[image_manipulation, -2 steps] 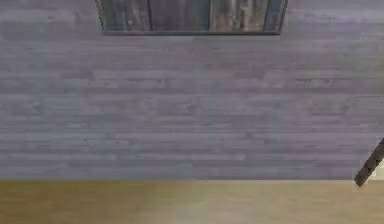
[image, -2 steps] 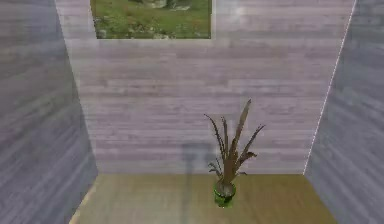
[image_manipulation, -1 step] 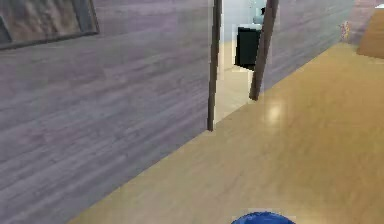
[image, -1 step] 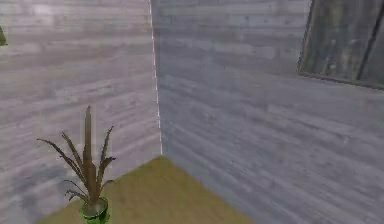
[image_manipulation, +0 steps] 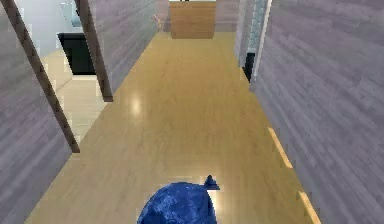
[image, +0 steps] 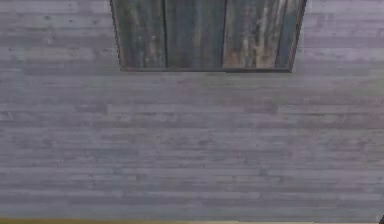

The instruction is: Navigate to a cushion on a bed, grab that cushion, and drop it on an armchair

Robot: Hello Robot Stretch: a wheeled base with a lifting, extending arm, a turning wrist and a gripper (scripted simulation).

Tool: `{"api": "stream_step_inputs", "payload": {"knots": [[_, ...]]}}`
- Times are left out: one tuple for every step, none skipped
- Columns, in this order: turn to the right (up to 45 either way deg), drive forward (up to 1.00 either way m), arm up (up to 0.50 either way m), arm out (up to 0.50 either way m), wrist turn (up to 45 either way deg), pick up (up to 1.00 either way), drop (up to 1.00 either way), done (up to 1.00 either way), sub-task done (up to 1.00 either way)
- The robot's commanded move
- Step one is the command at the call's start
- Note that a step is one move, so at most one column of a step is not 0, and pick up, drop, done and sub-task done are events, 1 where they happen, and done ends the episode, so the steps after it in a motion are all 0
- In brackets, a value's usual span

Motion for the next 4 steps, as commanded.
{"api": "stream_step_inputs", "payload": {"knots": [[6.0, 0.0, 0.0, 0.0, 0.0, 0.0, 0.0, 0.0, 0.0], [0.0, 0.45, 0.0, 0.0, 0.0, 0.0, 0.0, 0.0, 0.0], [36.0, 0.0, 0.0, 0.0, 0.0, 0.0, 0.0, 0.0, 0.0], [0.0, 0.35, 0.0, 0.0, 0.0, 0.0, 0.0, 0.0, 0.0]]}}
